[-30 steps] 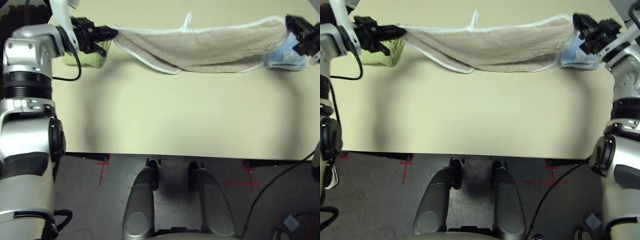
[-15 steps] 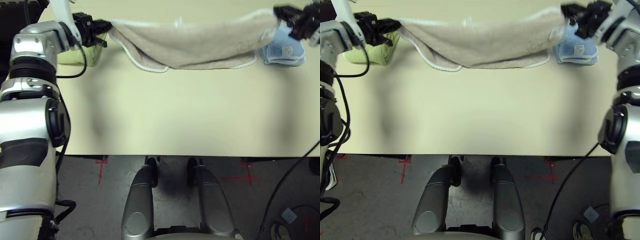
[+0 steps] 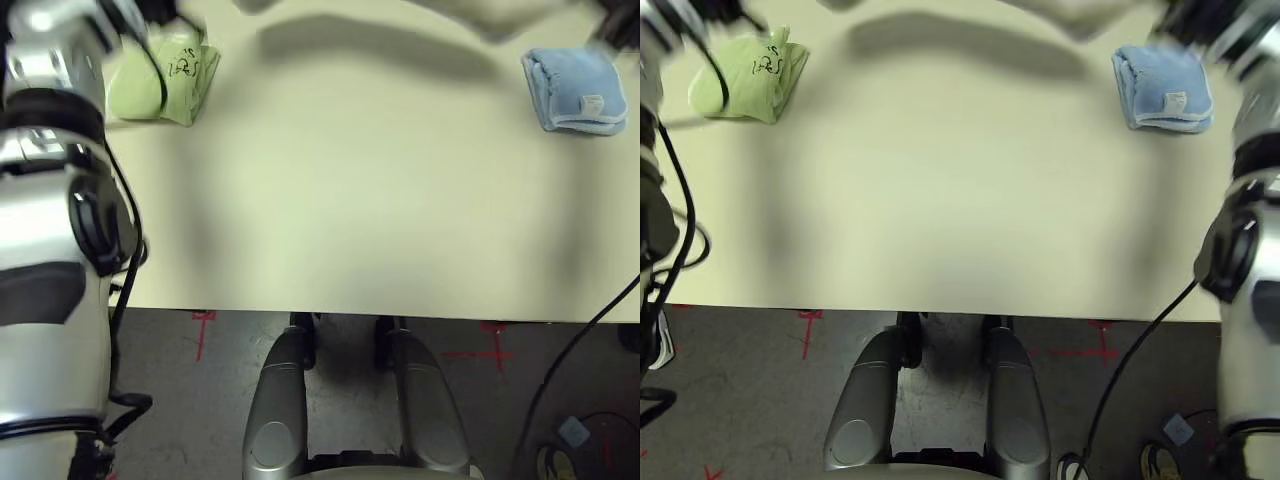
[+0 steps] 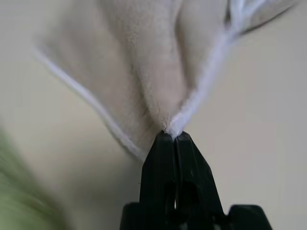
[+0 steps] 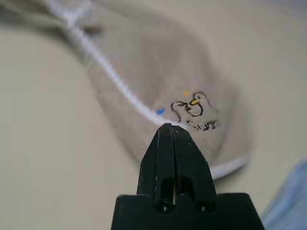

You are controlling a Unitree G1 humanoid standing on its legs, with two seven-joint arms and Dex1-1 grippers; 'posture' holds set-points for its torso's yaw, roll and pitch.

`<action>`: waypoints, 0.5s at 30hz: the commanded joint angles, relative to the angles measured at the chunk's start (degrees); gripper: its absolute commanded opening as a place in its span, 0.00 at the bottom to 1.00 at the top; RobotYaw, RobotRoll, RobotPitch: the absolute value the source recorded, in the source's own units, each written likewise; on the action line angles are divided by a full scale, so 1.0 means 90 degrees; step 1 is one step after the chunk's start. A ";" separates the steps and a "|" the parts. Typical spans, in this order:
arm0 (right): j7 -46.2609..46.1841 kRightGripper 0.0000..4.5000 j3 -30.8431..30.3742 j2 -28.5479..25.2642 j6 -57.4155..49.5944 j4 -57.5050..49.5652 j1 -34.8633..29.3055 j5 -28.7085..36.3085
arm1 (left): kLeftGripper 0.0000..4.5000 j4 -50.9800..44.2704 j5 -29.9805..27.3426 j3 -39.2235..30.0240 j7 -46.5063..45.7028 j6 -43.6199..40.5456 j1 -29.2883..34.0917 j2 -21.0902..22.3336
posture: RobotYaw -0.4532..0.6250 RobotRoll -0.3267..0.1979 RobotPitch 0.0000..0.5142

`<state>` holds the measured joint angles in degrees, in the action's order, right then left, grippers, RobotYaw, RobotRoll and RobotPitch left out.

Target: Fold the towel and set it aside.

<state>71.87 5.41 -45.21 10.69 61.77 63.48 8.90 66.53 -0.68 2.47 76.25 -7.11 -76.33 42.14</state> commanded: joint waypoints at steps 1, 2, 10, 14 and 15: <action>0.0817 0.00 -0.0700 -0.0716 0.0443 -0.0331 -0.0332 -0.0789 | 0.01 -0.0824 -0.0030 0.0210 0.1004 -0.0822 0.0183 0.0294 | 0.48 0.62 0.76; 0.0845 0.00 -0.0597 -0.0754 0.0123 -0.0296 -0.0234 -0.0654 | 0.01 -0.1003 0.0018 0.0333 0.1336 -0.0974 0.0283 0.0390 | 0.48 0.62 0.76; 0.1726 0.00 -0.0591 -0.0936 -0.0586 -0.0310 0.0144 -0.0578 | 0.01 -0.2052 -0.1111 0.1905 0.1806 -0.1962 0.0164 0.1320 | 0.46 0.62 0.77; 0.1790 0.00 -0.0624 -0.0935 -0.0209 -0.0185 0.0165 -0.0711 | 0.01 -0.2676 -0.2167 0.3010 0.1806 -0.2486 0.0111 0.2016 | 0.45 0.62 0.77; 0.1808 0.00 -0.0626 -0.0919 -0.0101 -0.0152 0.0138 -0.0732 | 0.01 -0.2963 -0.2507 0.3303 0.1806 -0.2692 0.0127 0.2245 | 0.45 0.62 0.78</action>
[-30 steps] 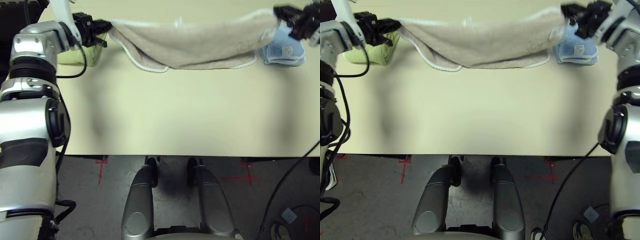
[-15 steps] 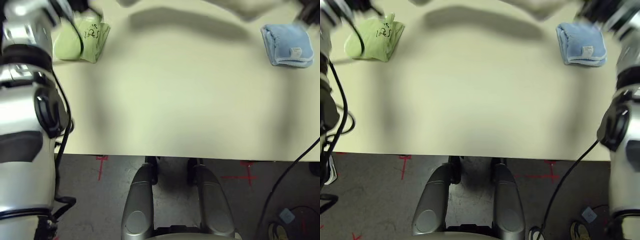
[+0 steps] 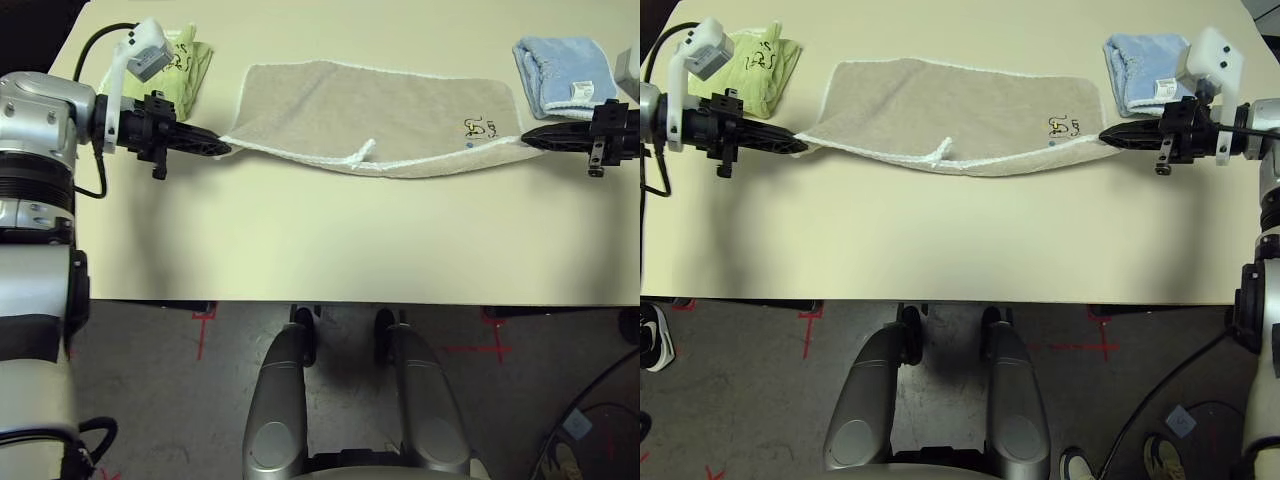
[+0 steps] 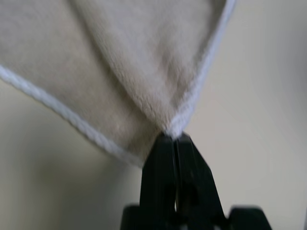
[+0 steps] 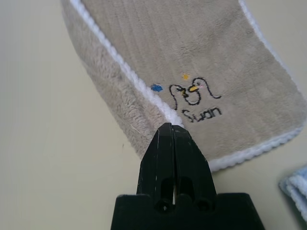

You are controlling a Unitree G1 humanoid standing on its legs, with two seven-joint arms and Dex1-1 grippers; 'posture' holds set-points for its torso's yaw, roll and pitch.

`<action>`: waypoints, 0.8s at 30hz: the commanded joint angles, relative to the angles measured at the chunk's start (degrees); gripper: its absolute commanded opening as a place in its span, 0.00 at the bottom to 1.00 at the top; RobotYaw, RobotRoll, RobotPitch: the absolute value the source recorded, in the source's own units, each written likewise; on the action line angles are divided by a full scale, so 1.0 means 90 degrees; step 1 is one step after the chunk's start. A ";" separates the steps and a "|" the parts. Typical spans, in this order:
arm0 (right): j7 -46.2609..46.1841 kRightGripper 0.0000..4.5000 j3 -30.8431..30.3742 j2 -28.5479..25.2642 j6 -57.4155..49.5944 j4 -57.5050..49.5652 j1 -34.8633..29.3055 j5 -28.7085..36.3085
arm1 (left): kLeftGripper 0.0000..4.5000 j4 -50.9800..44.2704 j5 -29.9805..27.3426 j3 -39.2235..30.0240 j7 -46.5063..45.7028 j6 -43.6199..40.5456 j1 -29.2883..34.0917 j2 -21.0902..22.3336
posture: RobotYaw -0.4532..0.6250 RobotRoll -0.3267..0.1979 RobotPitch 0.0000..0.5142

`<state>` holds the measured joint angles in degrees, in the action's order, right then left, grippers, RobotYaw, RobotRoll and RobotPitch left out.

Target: Fold the towel and set it aside.

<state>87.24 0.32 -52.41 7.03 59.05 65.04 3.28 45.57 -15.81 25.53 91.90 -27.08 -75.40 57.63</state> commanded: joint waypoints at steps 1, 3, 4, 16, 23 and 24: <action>0.0083 0.00 -0.0049 -0.0097 0.0441 0.0190 -0.0078 -0.0118 | 0.01 -0.1023 -0.1213 0.1053 0.0066 -0.0705 0.0062 0.0800 | 0.46 0.62 0.78; 0.0128 0.00 -0.0056 -0.0110 0.0651 0.0254 -0.0165 -0.0161 | 0.01 -0.1669 -0.1792 0.1565 0.0066 -0.0954 0.0130 0.1269 | 0.46 0.62 0.77; 0.0200 0.00 -0.0063 -0.0139 0.0732 0.0265 -0.0219 -0.0168 | 0.01 -0.2033 -0.2031 0.1838 0.0066 -0.0956 0.0213 0.1551 | 0.46 0.62 0.77; 0.0584 0.00 -0.1000 -0.0824 0.0360 -0.0745 -0.1055 0.0711 | 0.01 -0.2845 -0.2446 0.3126 0.0066 -0.0162 0.0356 0.2402 | 0.46 0.62 0.77; 0.0584 0.00 -0.0953 -0.1165 -0.0440 -0.1789 -0.1407 0.1174 | 0.01 -0.1201 -0.1528 0.3494 0.0066 0.1059 -0.0354 0.1496 | 0.46 0.62 0.77; 0.0575 0.00 -0.0872 -0.1116 -0.0440 -0.1780 -0.1359 0.1120 | 0.01 -0.1032 -0.1489 0.3526 0.0066 0.1130 -0.0462 0.1388 | 0.45 0.62 0.77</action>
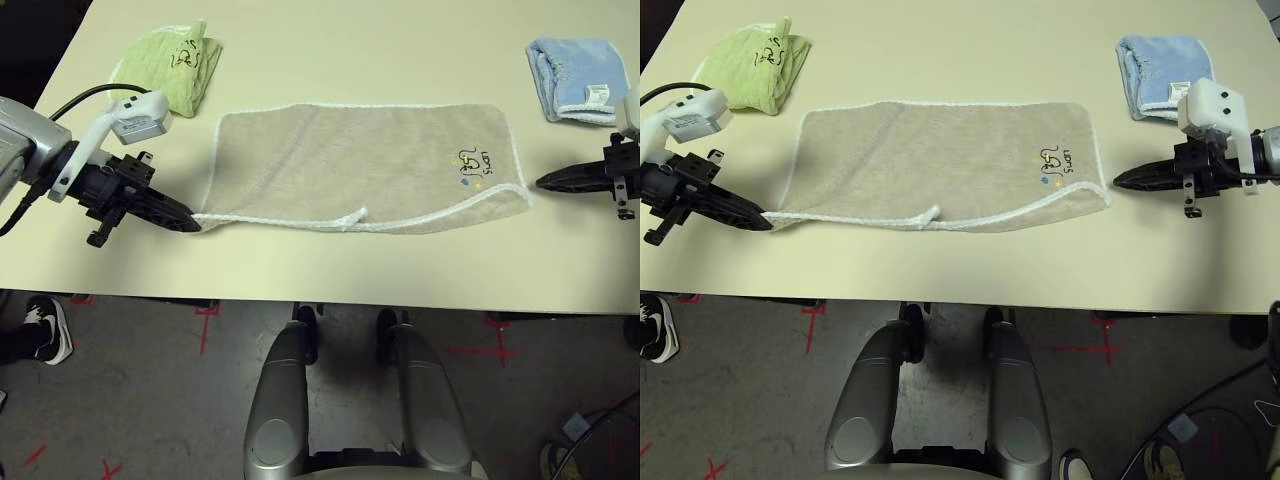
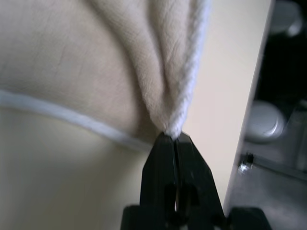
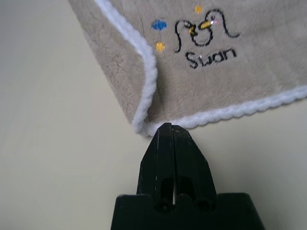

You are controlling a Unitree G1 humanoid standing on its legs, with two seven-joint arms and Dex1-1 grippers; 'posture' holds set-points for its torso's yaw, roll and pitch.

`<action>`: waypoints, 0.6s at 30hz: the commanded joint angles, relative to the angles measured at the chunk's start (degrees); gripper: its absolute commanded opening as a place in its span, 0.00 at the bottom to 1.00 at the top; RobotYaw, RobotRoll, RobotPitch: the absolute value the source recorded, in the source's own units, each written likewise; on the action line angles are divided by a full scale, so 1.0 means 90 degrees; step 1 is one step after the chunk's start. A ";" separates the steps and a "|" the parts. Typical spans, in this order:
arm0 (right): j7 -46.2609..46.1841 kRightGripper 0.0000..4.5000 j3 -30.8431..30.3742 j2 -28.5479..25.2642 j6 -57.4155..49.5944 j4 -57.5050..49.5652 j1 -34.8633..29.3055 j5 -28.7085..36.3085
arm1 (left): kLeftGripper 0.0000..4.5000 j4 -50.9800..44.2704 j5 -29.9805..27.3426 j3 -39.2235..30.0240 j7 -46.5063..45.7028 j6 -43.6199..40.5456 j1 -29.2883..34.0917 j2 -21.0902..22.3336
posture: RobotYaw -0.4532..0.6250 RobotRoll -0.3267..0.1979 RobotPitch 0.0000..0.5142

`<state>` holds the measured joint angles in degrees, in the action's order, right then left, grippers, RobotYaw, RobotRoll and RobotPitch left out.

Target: Fold the towel and set it aside.

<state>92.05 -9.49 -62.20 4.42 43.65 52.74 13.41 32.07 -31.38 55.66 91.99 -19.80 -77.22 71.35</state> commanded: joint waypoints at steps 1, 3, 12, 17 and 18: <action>0.0039 0.00 0.0291 0.0028 -0.0237 -0.0098 0.0042 -0.0003 | 0.01 0.0560 0.0231 0.0224 0.0057 0.0334 -0.0366 -0.0205 | 0.45 0.62 0.77; 0.0030 0.00 0.0380 0.0121 -0.0506 -0.0255 0.0018 0.0067 | 0.01 0.0589 0.0165 0.0328 0.0057 0.0328 -0.0495 -0.0248 | 0.45 0.62 0.76; 0.0023 0.30 0.0358 0.0348 -0.3537 -0.1670 -0.0364 0.0435 | 0.00 0.0197 -0.0117 0.0570 0.0057 0.0089 -0.0595 -0.0143 | 0.45 0.62 0.76; -0.0393 0.70 0.0008 0.0584 -0.2265 -0.0940 -0.0228 -0.0525 | 0.00 -0.0078 -0.0223 0.0540 0.0057 -0.0092 -0.0542 -0.0085 | 0.46 0.62 0.76; -0.0428 0.79 -0.0034 0.0640 -0.1977 -0.0702 -0.0163 -0.0667 | 0.00 -0.0100 -0.0225 0.0530 0.0057 -0.0110 -0.0534 -0.0084 | 0.46 0.62 0.76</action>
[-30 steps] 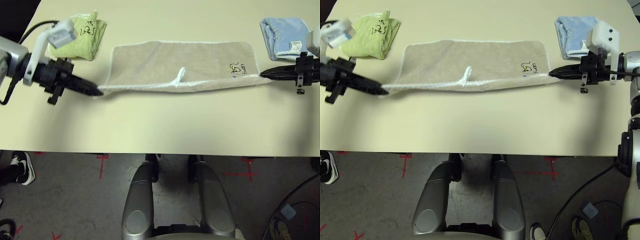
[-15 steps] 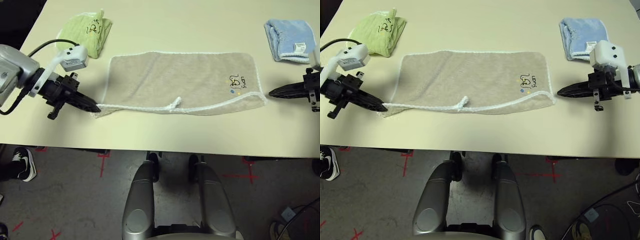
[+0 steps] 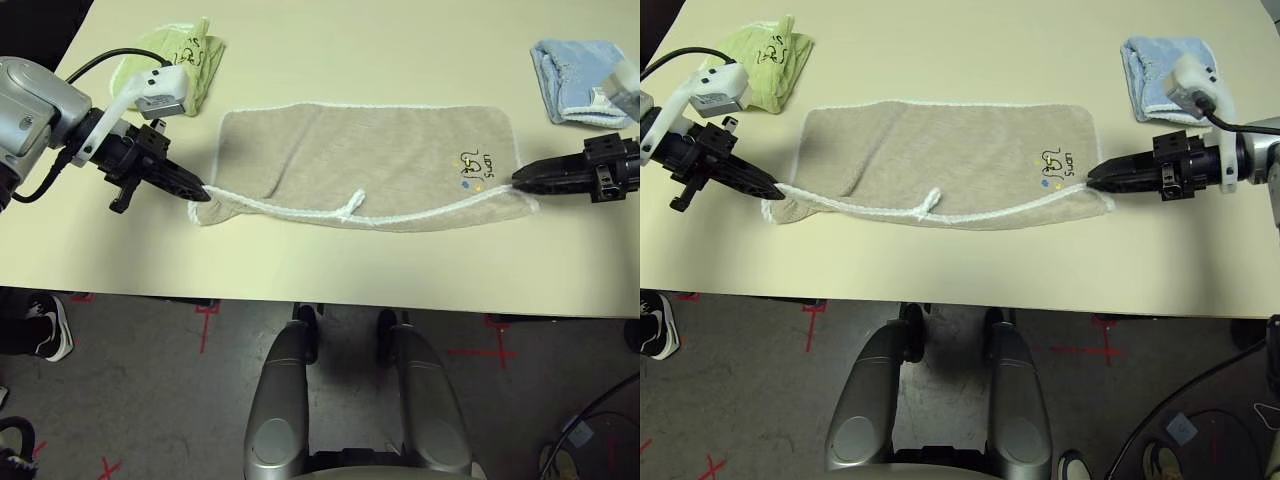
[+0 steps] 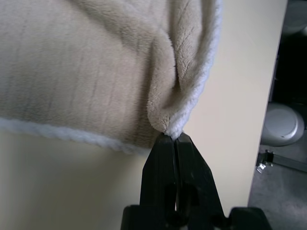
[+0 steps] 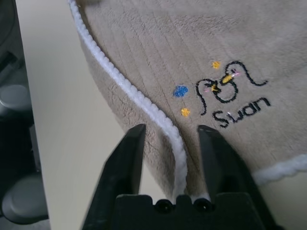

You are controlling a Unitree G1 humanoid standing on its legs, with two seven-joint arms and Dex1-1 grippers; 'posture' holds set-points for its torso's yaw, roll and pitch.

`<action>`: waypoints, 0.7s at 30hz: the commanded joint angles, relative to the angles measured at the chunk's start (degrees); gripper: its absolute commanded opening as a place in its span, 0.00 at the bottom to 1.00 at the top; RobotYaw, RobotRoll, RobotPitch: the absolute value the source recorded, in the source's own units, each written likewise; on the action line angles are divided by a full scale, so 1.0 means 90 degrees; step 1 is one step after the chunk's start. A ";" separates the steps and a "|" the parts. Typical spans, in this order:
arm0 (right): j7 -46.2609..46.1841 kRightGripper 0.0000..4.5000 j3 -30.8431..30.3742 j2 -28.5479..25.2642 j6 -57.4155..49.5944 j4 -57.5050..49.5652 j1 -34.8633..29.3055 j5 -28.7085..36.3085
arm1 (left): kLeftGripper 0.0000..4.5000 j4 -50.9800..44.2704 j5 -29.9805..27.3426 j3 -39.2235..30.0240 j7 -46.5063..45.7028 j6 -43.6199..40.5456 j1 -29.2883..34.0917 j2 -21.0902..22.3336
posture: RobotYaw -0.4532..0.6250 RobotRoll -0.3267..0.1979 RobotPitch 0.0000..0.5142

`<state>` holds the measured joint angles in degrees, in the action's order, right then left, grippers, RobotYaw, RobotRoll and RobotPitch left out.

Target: Fold the towel and set it aside.

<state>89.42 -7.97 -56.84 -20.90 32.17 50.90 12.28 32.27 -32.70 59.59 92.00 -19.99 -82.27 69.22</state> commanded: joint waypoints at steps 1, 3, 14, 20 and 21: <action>-0.0147 0.87 -0.0205 0.0123 0.0992 0.0790 0.0123 -0.0603 | 0.00 -0.0144 -0.0078 0.0083 0.0055 -0.0103 0.0038 0.0155 | 0.46 0.62 0.76; -0.0161 0.99 -0.0223 0.0283 0.1362 0.1185 0.0255 -0.0751 | 0.00 -0.0199 -0.0093 0.0065 0.0055 -0.0135 0.0064 0.0166 | 0.46 0.62 0.76; 0.0165 0.69 -0.0060 0.0702 0.1750 0.1688 0.0398 -0.0820 | 0.00 -0.0229 -0.0072 0.0014 0.0055 -0.0133 0.0106 0.0159 | 0.46 0.62 0.74; 0.0343 0.53 0.0042 0.0403 0.1120 0.1031 0.0231 -0.0095 | 0.00 -0.0160 -0.0050 0.0023 0.0055 -0.0043 0.0167 0.0167 | 0.46 0.62 0.72; 0.0343 0.53 0.0071 0.0314 0.1015 0.0918 0.0201 0.0056 | 0.00 -0.0139 -0.0041 0.0025 0.0055 -0.0019 0.0185 0.0168 | 0.45 0.62 0.72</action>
<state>91.79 -7.07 -51.94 -10.09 42.27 53.84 10.48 30.41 -33.19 59.58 92.00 -20.77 -81.40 69.84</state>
